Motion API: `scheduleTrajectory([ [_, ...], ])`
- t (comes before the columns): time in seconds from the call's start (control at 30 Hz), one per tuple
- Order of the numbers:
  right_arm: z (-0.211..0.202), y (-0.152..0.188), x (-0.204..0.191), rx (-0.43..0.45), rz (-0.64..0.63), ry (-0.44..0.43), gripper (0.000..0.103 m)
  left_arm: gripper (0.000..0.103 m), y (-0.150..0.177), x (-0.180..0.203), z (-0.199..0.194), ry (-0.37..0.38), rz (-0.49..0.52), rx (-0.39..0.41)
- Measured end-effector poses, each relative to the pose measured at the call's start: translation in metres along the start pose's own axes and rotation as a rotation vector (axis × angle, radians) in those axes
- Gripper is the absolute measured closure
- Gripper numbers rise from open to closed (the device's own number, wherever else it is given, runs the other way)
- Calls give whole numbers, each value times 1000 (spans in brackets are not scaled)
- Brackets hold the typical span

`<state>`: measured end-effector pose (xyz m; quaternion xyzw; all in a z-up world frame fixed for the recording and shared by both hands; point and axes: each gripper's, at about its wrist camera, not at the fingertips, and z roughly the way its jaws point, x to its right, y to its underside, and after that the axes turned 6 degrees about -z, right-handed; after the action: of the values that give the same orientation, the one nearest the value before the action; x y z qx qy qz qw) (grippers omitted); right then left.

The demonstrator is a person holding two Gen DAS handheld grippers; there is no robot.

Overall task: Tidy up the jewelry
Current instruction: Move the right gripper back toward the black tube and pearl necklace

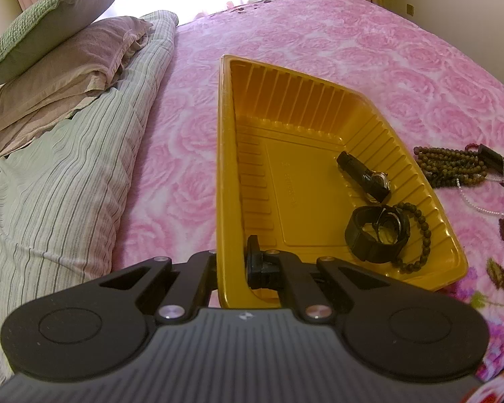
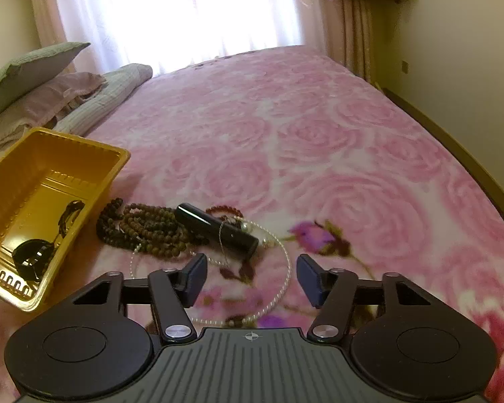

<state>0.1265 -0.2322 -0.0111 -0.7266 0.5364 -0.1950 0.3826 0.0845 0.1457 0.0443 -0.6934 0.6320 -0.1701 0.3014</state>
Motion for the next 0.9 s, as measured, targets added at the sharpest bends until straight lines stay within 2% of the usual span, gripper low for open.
scheduleTrajectory([
  [0.13,10,-6,-5,-1,-64,1,54,101,0,-1,0,-1,-1,0],
  [0.27,17,-15,-9,2,-76,-14,54,101,0,-2,0,-3,0,0],
  [0.4,33,-17,-14,-72,-97,3,54,101,1,-3,-1,-4,1,0],
  [0.5,35,-15,-13,-75,-57,-21,54,101,1,-3,-1,-4,1,0],
  [0.67,22,-22,-15,8,22,-14,54,101,1,-3,-1,-5,1,0],
  [0.9,33,-20,-17,-76,20,32,54,100,0,-3,-1,-5,2,0],
])
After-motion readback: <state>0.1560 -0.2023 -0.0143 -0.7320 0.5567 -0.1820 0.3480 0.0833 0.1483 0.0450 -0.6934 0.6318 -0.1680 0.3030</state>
